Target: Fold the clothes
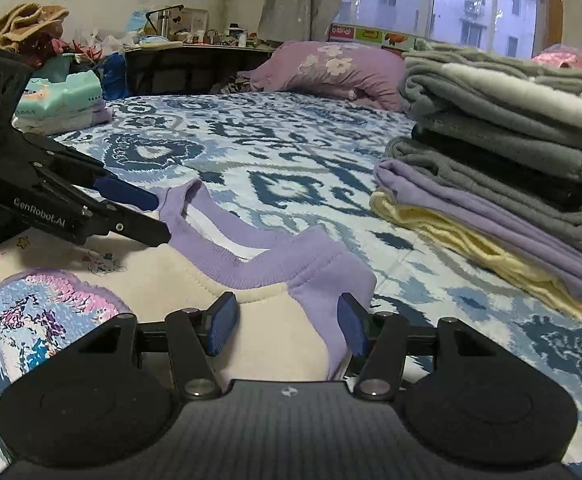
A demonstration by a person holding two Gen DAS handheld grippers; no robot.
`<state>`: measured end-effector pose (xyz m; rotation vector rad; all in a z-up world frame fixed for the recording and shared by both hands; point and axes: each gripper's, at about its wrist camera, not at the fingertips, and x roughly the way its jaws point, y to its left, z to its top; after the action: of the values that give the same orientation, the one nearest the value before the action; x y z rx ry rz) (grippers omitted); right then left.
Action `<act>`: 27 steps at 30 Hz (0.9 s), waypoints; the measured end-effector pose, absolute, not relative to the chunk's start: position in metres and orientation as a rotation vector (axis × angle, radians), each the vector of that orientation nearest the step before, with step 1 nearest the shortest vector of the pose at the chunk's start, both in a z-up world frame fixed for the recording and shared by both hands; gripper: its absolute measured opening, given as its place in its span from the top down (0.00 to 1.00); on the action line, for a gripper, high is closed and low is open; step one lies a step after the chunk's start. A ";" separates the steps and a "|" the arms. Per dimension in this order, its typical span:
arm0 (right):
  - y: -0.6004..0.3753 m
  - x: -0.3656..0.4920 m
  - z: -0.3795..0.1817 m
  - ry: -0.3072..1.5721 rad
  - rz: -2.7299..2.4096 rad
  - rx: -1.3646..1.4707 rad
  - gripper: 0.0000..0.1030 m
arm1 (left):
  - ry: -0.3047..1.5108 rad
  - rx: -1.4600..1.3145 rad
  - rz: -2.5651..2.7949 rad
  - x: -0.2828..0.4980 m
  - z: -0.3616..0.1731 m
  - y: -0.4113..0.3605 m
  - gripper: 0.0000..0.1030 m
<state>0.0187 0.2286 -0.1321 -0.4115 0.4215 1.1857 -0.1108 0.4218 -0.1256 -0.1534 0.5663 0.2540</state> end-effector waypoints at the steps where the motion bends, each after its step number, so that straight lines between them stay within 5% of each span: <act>1: 0.224 0.017 -0.129 0.415 1.170 -0.399 0.46 | 0.557 -0.144 0.264 -0.113 -0.124 0.420 0.52; 7: 0.172 0.021 -0.117 0.585 1.097 -0.135 0.36 | 0.489 -0.353 0.349 -0.150 -0.113 0.421 0.52; 18: 0.142 0.034 -0.152 0.911 1.071 0.315 0.32 | 0.454 -0.845 0.394 -0.206 -0.122 0.425 0.51; 27: 0.172 0.052 -0.157 0.908 1.082 0.323 0.37 | 0.424 -0.936 0.336 -0.171 -0.138 0.435 0.52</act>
<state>0.0520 0.1724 -0.1571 0.3230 0.9084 1.0823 -0.1711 0.4347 -0.1382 -0.9357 0.4238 0.3358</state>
